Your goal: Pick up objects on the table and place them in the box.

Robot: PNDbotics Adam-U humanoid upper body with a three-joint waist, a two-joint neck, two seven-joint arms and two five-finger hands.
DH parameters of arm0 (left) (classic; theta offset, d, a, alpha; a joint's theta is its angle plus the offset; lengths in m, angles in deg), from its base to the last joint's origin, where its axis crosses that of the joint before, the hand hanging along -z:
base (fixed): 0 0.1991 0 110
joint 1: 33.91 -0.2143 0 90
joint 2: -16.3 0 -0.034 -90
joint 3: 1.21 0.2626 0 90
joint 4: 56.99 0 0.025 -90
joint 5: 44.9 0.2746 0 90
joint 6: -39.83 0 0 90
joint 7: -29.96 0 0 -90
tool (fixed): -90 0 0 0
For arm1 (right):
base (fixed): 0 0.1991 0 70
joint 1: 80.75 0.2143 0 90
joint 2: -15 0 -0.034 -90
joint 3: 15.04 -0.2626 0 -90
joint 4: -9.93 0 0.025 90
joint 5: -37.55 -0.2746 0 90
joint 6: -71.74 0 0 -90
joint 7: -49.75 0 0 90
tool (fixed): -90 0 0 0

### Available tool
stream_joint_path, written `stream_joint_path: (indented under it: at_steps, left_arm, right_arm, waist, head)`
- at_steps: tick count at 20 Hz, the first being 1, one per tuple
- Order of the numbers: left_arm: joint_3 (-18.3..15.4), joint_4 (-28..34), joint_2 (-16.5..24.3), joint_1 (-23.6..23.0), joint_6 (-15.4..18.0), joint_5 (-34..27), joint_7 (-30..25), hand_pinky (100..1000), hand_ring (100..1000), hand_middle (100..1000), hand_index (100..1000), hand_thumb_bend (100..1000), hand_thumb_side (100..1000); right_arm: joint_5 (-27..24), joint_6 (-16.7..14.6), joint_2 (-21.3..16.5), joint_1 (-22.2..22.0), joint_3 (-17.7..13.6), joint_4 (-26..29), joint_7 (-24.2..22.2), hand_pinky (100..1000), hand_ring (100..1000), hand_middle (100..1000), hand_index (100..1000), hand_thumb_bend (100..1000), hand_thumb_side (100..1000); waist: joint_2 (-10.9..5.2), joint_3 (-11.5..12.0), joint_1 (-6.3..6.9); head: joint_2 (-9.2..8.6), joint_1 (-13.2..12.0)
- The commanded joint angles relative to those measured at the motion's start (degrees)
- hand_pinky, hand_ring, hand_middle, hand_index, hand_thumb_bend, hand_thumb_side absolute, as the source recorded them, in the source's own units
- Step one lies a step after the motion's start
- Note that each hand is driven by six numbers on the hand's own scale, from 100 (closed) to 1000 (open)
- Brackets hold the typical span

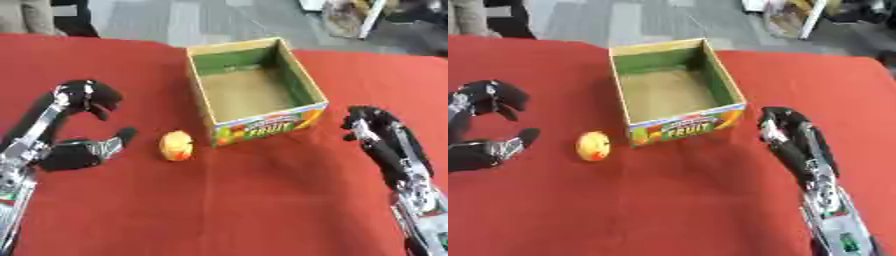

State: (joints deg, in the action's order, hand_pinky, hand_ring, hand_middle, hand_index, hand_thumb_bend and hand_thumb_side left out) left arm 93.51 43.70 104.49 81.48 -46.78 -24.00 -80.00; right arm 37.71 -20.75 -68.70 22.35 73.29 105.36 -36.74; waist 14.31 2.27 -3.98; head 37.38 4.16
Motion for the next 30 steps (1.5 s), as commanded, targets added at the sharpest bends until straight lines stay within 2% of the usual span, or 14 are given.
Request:
stream_joint_path:
  at_steps: [1, 6, 12, 30]
  left_arm:
    - [0.8, -0.2, 0.8, 1.8, 0.4, 3.4, -1.0, 619, 687, 683, 739, 492, 209]
    - [2.5, -1.7, 0.3, 4.2, 0.0, 10.4, -0.5, 627, 681, 678, 748, 514, 181]
    - [4.5, -5.8, -0.6, 7.1, 0.7, 15.6, -1.2, 626, 670, 673, 752, 537, 171]
    - [6.7, -18.2, -2.8, 13.2, 4.3, 23.6, -3.1, 614, 648, 650, 755, 587, 174]
  right_arm:
    - [0.2, -0.1, -0.5, 0.5, 0.0, 0.6, -0.1, 569, 654, 585, 726, 100, 493]
    - [0.2, -0.1, -0.3, 0.4, 0.1, 0.5, -0.3, 569, 654, 585, 726, 100, 496]
    - [0.2, -0.1, -0.2, 0.4, 0.1, 0.4, -0.4, 569, 654, 585, 727, 100, 496]
    - [0.3, -0.1, 0.1, 0.2, 0.4, 0.2, -0.7, 570, 654, 585, 726, 100, 496]
  waist:
    - [-1.09, -0.1, 0.24]
    - [-1.13, -0.3, 0.26]
    - [-1.22, -0.5, 0.23]
    - [-1.48, -1.2, 0.18]
  head:
    - [-0.47, 0.1]
    - [-0.58, -0.2]
    - [-0.55, -0.2]
    - [-0.20, -0.5]
